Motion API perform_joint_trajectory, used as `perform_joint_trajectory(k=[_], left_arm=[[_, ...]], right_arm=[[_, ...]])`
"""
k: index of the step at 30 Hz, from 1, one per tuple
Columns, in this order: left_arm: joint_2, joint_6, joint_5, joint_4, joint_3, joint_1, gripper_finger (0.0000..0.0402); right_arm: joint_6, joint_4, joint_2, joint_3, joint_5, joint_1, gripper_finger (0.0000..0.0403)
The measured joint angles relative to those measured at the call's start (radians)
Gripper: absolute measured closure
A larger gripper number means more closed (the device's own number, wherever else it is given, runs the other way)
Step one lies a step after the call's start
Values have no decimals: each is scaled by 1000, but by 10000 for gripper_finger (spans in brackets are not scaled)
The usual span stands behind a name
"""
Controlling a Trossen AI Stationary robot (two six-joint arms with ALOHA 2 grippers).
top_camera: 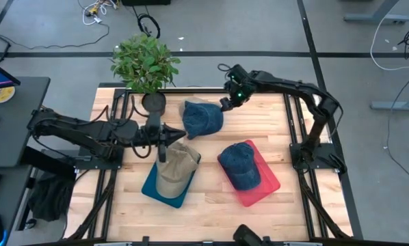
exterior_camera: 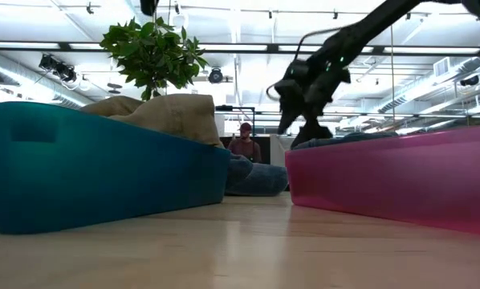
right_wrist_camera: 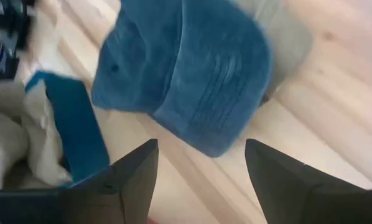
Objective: Pick & Place hat
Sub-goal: Put the blue cap into the red bin
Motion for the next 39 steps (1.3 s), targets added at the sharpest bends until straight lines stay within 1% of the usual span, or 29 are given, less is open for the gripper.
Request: perform_joint_trajectory(k=[6,11,17,22,25,28,31,39], left_arm=[[33,1,-14,112,-1,45,374],[75,1,-15,250,-1,87,374],[139,1,-10,360,0,123,374],[185,1,-12,432,0,130,374],[206,1,-10,459,0,129,374],[210,-14,-9,466,0,128,374],[209,-36,-9,476,0,128,374],[209,-40,-10,498,0,136,374]], right_arm=[[-58,-4,88,0,-23,-10,158],[-85,14,141,0,-68,-20,158],[-83,63,180,0,-78,-19,158],[-94,90,192,-1,-87,-19,158],[-96,117,192,-1,-87,-19,168],[-83,128,192,-1,-86,-19,195],[-86,144,192,-1,-86,-19,237],[-34,169,187,2,-120,-21,379]])
